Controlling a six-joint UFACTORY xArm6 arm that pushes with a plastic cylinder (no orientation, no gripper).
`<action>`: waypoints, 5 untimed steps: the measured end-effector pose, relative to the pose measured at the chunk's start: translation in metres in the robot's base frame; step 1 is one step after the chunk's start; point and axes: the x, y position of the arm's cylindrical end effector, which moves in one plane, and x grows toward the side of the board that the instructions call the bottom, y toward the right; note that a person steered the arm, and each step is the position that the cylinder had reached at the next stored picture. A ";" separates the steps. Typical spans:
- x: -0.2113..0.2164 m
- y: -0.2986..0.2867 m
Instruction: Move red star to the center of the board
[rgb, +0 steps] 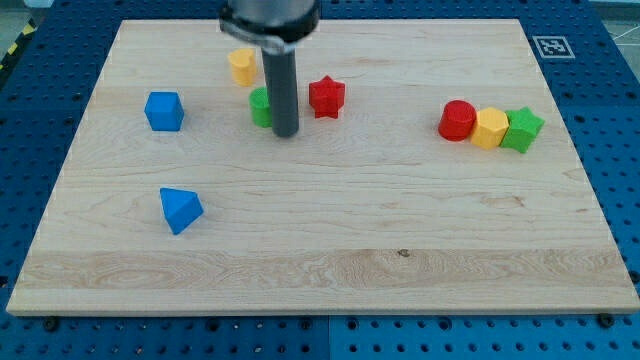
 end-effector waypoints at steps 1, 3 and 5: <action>-0.072 -0.004; -0.096 0.032; -0.071 0.032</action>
